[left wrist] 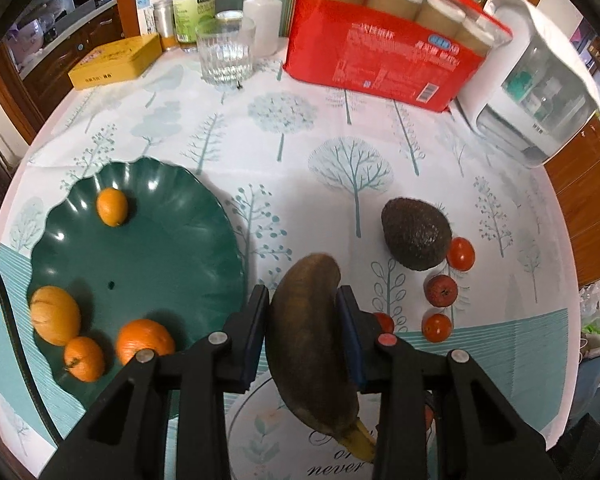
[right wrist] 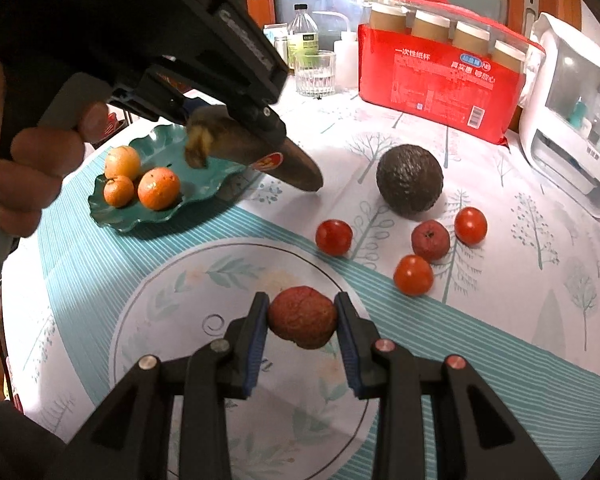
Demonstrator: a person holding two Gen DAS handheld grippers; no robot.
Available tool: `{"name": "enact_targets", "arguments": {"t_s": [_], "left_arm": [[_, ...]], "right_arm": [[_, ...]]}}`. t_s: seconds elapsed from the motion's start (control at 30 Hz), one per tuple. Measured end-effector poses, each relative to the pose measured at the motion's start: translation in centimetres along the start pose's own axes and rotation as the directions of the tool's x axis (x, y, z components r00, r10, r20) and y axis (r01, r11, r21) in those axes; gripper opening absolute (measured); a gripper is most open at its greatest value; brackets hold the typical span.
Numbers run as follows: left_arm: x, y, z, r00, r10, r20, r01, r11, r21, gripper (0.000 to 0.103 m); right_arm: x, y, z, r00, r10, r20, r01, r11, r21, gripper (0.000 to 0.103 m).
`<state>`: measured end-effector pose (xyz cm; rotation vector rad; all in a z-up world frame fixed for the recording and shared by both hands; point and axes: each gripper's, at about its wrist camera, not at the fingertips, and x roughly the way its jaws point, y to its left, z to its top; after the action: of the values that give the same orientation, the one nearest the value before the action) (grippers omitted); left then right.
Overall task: Organize fruits
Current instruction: 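Carry the banana and lychee onto the green plate and open both tools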
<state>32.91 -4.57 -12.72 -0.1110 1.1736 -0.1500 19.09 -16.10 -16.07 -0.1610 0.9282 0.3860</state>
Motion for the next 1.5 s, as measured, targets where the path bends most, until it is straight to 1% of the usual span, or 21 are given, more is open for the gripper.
{"name": "enact_targets", "arguments": {"t_s": [0.17, 0.3, 0.47, 0.5, 0.53, 0.57, 0.63, 0.73, 0.83, 0.97, 1.07, 1.2, 1.4, 1.47, 1.5], "left_arm": [[-2.5, 1.0, 0.5, 0.998, -0.021, 0.052, 0.019, 0.999, 0.033, 0.027], [-3.3, 2.5, 0.5, 0.998, -0.021, 0.053, 0.018, 0.999, 0.045, 0.025], [-4.1, 5.4, 0.4, 0.998, -0.013, 0.054, 0.012, 1.000, 0.022, 0.023], [-4.3, 6.0, 0.5, 0.998, -0.020, 0.055, 0.019, 1.000, 0.015, 0.021], [-4.6, 6.5, 0.4, 0.998, -0.025, 0.061, 0.025, 1.000, 0.008, 0.015], [-5.1, 7.0, 0.5, 0.997, -0.032, 0.075, 0.031, 0.999, 0.008, 0.011], [-6.2, 7.8, 0.9, 0.994, -0.034, 0.106, 0.032, 0.999, 0.022, 0.010], [-7.2, 9.0, 1.6, 0.989, -0.014, 0.145, 0.007, 0.999, 0.049, 0.010], [-7.2, 10.6, 2.0, 0.991, 0.000, 0.135, -0.006, 0.999, 0.046, 0.010], [-7.0, 13.1, 1.9, 0.992, 0.013, 0.122, -0.015, 1.000, 0.018, 0.010], [-6.8, 14.9, 1.6, 0.994, 0.021, 0.108, -0.022, 1.000, 0.000, 0.010], [-6.5, 17.1, 1.0, 0.996, 0.026, 0.080, -0.025, 1.000, -0.011, 0.010], [-6.2, 19.8, 0.2, 0.998, 0.024, 0.050, -0.023, 1.000, -0.012, 0.012], [-6.3, 20.3, 0.1, 0.999, 0.018, 0.049, -0.018, 1.000, -0.009, 0.014], [-6.3, 20.5, 0.1, 0.999, 0.014, 0.048, -0.014, 1.000, -0.007, 0.017]], "right_arm": [[-0.5, 1.6, 1.0, 0.999, -0.018, 0.027, 0.018, 1.000, -0.012, 0.033], [-0.5, 3.0, 1.9, 0.999, -0.024, 0.046, 0.025, 1.000, -0.017, 0.033], [-0.4, 5.0, 2.8, 0.998, -0.017, 0.058, 0.018, 1.000, -0.022, 0.033], [-0.3, 5.3, 3.1, 0.998, -0.015, 0.060, 0.017, 1.000, -0.026, 0.033], [-0.3, 5.7, 3.3, 0.998, -0.013, 0.063, 0.014, 0.999, -0.028, 0.033], [-0.2, 6.1, 3.6, 0.998, -0.010, 0.067, 0.012, 0.999, -0.031, 0.033], [0.0, 6.9, 4.2, 0.997, -0.005, 0.073, 0.008, 0.999, -0.035, 0.033], [0.5, 8.2, 5.1, 0.997, 0.009, 0.082, -0.006, 0.999, -0.035, 0.033], [1.4, 9.5, 6.0, 0.997, 0.018, 0.081, -0.015, 0.999, -0.034, 0.033], [2.3, 11.2, 6.9, 0.996, 0.034, 0.080, -0.031, 0.999, -0.038, 0.033], [3.0, 12.4, 7.6, 0.996, 0.038, 0.083, -0.034, 0.998, -0.049, 0.033], [3.9, 13.3, 8.9, 0.995, 0.044, 0.095, -0.041, 0.999, -0.035, 0.033], [5.8, 14.4, 10.5, 0.995, 0.006, 0.098, -0.002, 0.999, -0.036, 0.034], [6.3, 14.5, 10.7, 0.995, -0.015, 0.097, 0.018, 0.999, -0.029, 0.034], [6.5, 14.5, 10.8, 0.995, -0.028, 0.093, 0.030, 0.999, -0.026, 0.035]]}}
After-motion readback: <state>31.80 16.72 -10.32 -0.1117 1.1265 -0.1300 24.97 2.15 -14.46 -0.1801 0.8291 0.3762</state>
